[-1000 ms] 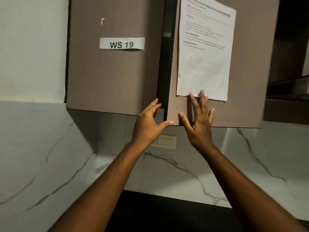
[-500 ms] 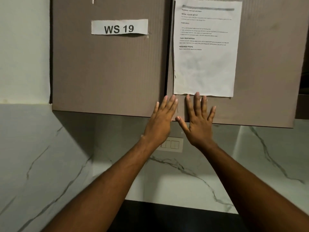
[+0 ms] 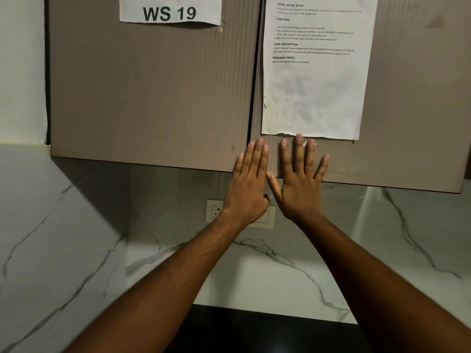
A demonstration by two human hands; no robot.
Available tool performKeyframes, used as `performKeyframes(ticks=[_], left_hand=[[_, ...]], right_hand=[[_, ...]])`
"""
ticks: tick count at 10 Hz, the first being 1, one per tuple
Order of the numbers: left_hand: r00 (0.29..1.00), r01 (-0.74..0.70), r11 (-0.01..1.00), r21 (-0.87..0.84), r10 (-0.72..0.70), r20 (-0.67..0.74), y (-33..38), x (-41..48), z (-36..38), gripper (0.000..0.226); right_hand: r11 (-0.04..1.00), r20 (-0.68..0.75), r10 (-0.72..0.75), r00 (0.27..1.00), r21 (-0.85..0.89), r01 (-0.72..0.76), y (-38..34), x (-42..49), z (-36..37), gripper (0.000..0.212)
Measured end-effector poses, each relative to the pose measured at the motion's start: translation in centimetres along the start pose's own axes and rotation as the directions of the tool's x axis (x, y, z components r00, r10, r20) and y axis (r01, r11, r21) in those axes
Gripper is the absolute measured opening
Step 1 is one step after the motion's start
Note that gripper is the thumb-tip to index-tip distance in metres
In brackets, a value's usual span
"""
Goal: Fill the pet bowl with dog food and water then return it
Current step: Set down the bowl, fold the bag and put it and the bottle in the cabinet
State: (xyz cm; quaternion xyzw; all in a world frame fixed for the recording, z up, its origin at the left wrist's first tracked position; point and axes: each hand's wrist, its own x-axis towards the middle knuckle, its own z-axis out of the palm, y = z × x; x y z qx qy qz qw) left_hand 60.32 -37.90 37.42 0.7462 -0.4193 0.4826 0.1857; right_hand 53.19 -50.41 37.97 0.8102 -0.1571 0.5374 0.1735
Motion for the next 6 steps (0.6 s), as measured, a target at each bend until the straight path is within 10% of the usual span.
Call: performKeyframes(ticks=[4, 6], left_hand=[[0.986, 0.019, 0.998, 0.058, -0.029, 0.163, 0.7, -1.8, -0.4, 0.115], [0.976, 0.048, 0.991, -0.124, -0.020, 0.216, 1.6, -5.2, -1.1, 0.094]], right_hand=[[1.000, 0.180, -0.004, 0.984, 0.002, 0.004, -0.7, -1.8, -1.3, 0.085], [0.936, 0.215, -0.017, 0.976, 0.348, -0.060, -2.3, -6.0, -1.8, 0.075]])
